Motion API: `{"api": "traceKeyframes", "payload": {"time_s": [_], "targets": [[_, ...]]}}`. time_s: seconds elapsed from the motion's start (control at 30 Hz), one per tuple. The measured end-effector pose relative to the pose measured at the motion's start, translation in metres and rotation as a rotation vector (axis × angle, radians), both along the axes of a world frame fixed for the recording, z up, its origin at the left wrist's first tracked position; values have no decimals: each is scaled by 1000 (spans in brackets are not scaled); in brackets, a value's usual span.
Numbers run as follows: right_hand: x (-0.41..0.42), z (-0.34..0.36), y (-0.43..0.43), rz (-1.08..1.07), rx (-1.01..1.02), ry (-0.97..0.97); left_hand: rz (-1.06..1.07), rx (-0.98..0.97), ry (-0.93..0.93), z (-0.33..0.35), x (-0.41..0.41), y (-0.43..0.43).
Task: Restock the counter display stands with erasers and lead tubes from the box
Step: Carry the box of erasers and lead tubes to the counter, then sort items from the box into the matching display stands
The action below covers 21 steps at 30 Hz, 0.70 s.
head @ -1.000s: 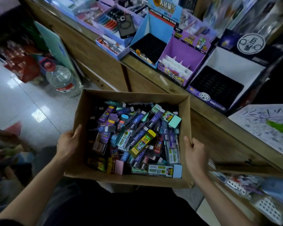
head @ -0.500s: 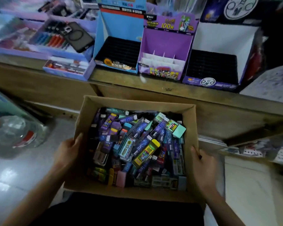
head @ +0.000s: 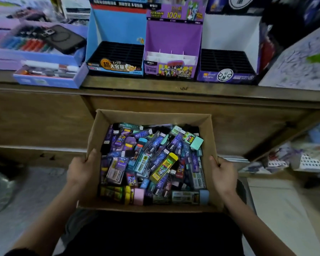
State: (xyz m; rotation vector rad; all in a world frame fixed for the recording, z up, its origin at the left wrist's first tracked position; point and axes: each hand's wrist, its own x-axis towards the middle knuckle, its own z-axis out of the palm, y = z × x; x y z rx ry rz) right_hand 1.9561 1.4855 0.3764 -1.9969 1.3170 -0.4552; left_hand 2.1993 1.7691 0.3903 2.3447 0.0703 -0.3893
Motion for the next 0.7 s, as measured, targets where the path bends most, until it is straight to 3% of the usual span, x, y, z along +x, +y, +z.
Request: {"api": "traceKeyframes", "payload": {"time_s": [0.7], "targets": [[28, -50, -14, 35, 7, 168, -43, 198, -40, -41, 21, -16]]}}
